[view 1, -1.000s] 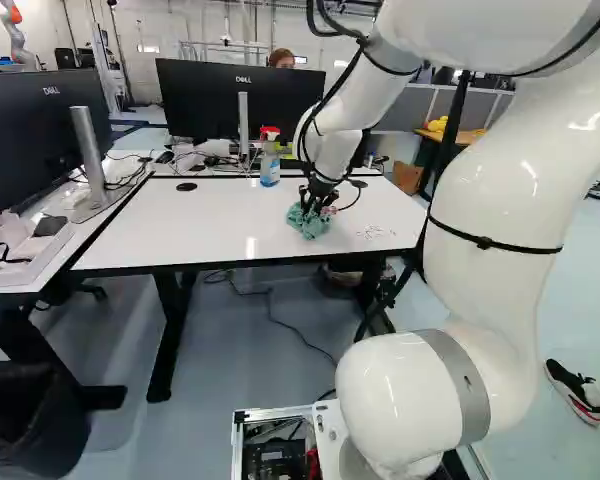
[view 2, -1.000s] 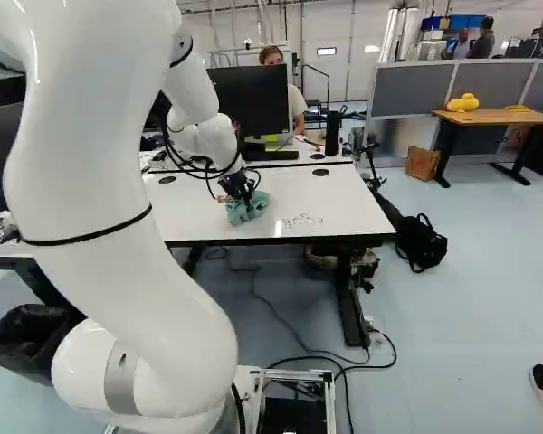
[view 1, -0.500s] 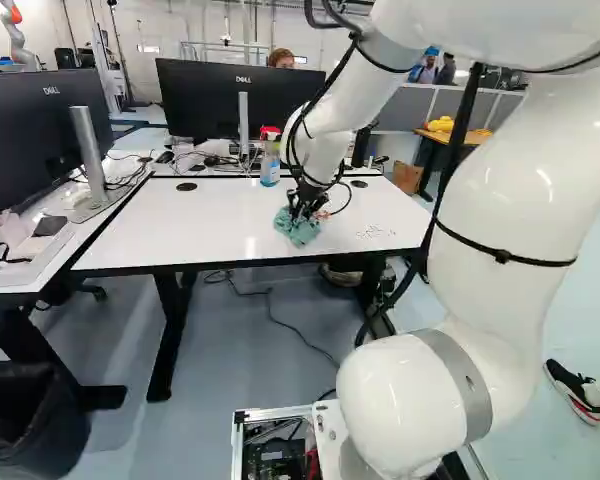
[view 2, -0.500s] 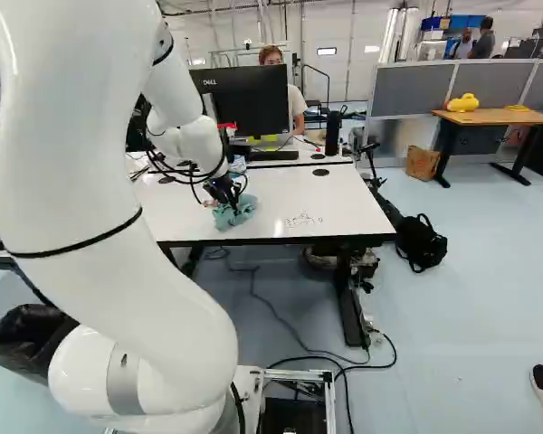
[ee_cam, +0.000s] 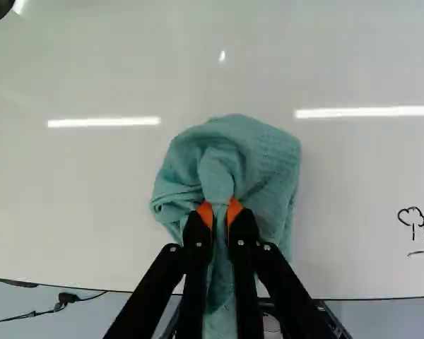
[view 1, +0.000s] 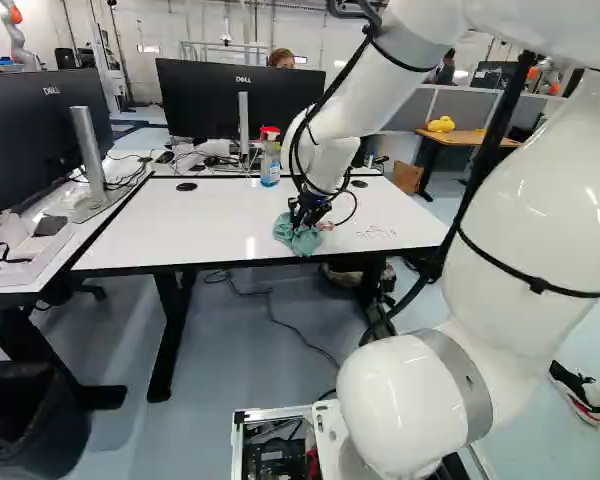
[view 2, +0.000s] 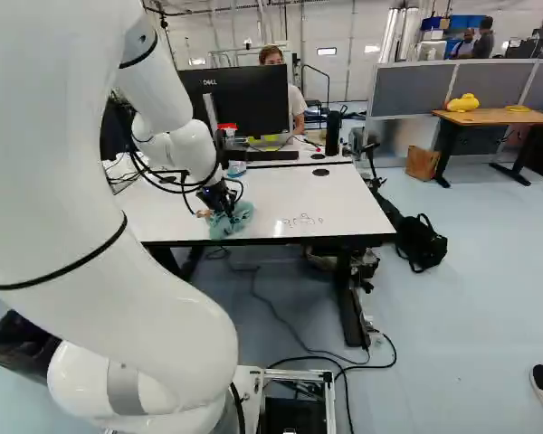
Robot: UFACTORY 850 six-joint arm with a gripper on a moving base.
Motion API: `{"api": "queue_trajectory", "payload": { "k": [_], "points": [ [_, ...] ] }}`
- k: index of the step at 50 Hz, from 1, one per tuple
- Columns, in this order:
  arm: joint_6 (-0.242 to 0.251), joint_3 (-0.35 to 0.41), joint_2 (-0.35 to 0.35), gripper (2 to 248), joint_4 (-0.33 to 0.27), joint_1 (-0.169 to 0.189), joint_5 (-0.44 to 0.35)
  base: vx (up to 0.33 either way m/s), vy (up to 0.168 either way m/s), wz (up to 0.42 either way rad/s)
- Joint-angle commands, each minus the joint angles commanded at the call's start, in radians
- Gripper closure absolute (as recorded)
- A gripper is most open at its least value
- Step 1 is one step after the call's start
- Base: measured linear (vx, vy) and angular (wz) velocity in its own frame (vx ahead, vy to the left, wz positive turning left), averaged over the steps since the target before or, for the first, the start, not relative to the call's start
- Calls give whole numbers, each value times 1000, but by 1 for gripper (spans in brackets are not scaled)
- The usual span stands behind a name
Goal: Clean the table with the green towel
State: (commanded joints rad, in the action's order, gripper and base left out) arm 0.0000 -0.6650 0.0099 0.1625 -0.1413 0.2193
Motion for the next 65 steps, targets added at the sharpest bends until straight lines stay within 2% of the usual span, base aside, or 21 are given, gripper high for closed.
{"api": "queue_trajectory", "payload": {
  "k": [18, 42, 52, 65],
  "points": [
    [0, 63, 63, 208, 0, 57, 0, 0, 0, 0],
    [0, 49, 49, 208, 0, 159, 0, 0, 0, 0],
    [0, 45, 46, 208, 0, 163, 0, 0, 0, 0],
    [0, 52, 86, 208, 0, 152, 0, 0, 0, 0]
  ]
}}
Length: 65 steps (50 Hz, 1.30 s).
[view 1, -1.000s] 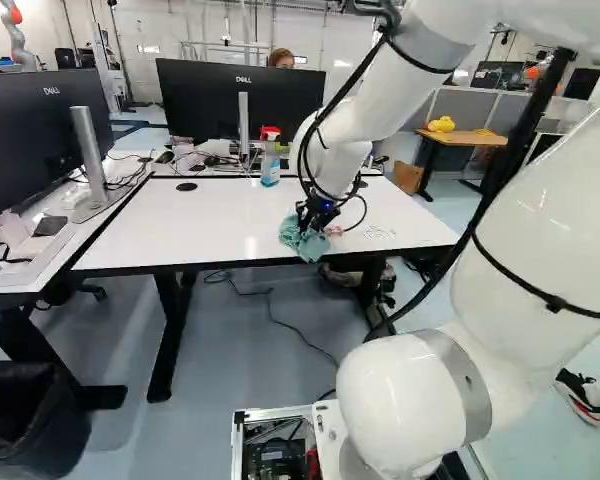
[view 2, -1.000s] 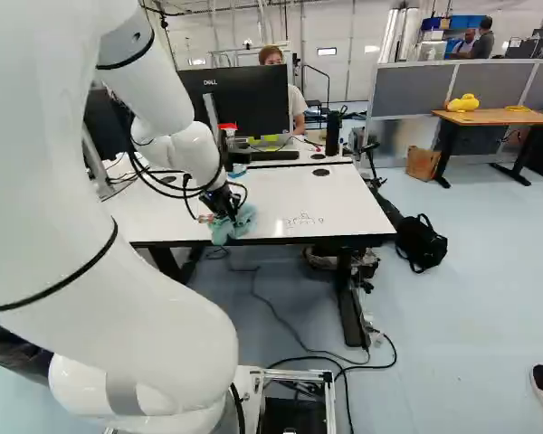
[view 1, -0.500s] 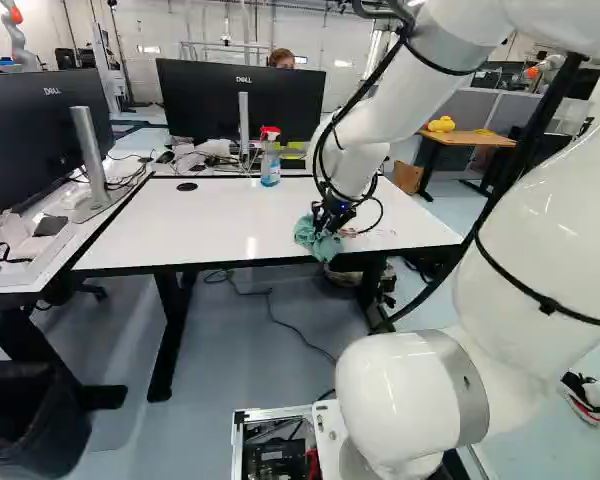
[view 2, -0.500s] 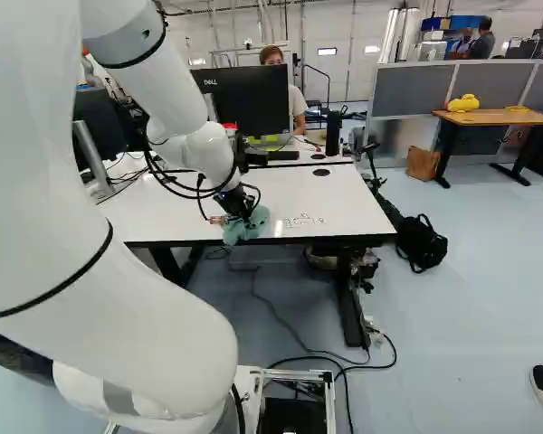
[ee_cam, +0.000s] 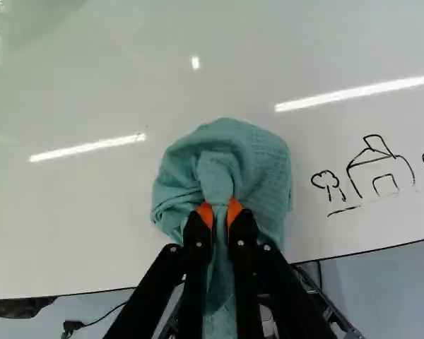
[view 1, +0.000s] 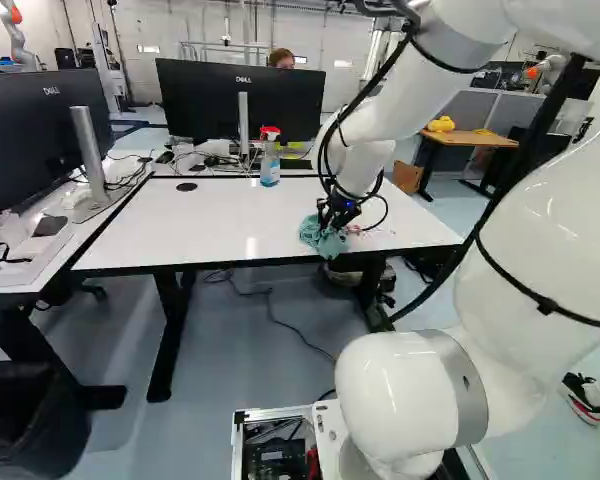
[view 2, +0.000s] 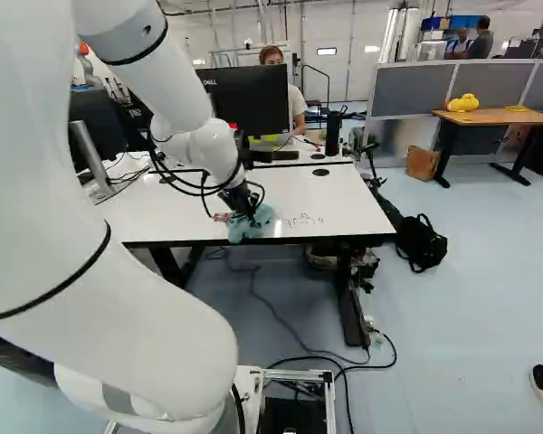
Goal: Clean the table with the green towel
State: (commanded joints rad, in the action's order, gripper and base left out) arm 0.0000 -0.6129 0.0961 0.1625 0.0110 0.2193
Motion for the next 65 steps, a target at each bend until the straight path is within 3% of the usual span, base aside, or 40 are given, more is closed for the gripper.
{"api": "queue_trajectory", "payload": {
  "k": [22, 65],
  "points": [
    [0, -33, 31, 208, 0, -85, 0, 0, 0, 0],
    [0, -83, -21, 208, 0, -256, 0, 0, 0, 0]
  ]
}}
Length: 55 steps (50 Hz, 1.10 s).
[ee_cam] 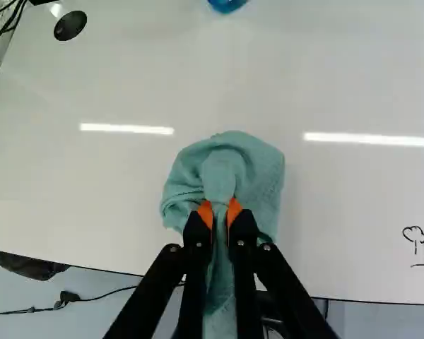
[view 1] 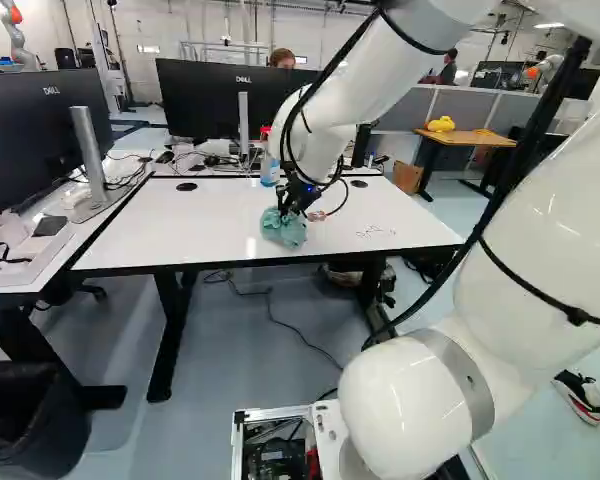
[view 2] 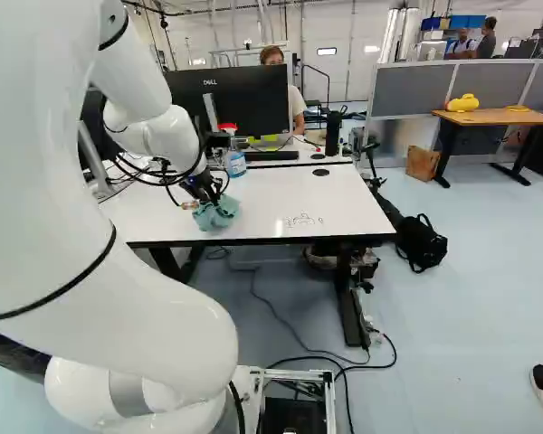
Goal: Clean the table with the green towel
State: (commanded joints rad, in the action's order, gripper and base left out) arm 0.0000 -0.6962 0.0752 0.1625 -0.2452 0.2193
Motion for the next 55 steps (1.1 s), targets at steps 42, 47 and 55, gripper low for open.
{"api": "queue_trajectory", "payload": {
  "k": [42, 47, 55],
  "points": [
    [0, -42, -43, 208, 0, -96, 0, 0, 0, 0],
    [0, -43, -44, 208, 0, -93, 0, 0, 0, 0],
    [0, -54, -55, 208, 0, -70, 0, 0, 0, 0]
  ]
}}
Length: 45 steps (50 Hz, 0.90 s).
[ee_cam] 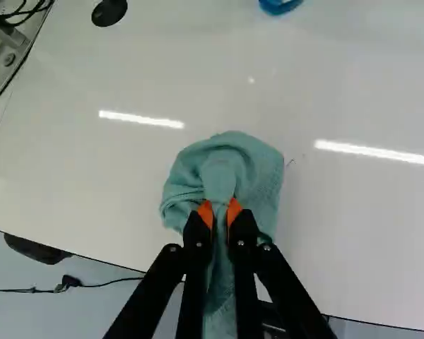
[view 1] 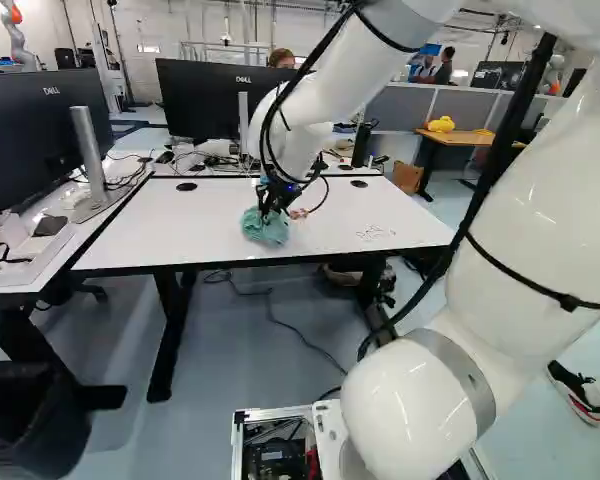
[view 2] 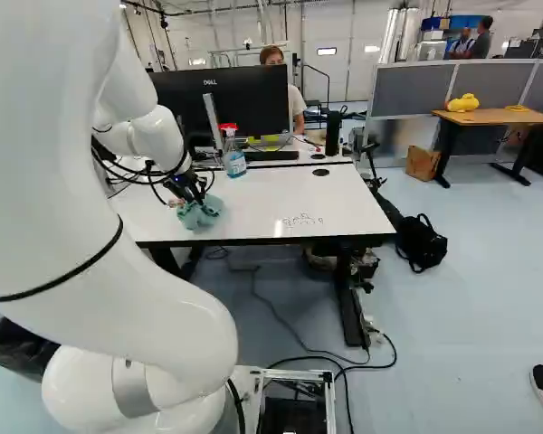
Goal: Clean the table with the green towel
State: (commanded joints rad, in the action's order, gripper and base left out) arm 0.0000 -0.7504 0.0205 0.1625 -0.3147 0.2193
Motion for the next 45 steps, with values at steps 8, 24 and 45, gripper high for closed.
{"api": "queue_trajectory", "payload": {
  "k": [8, 24, 45],
  "points": [
    [0, -11, -11, 208, 0, 31, 0, 0, 0, 0],
    [0, -34, -34, 208, 0, 95, 0, 0, 0, 0],
    [0, -80, -77, 208, 0, 172, 0, 0, 0, 0]
  ]
}}
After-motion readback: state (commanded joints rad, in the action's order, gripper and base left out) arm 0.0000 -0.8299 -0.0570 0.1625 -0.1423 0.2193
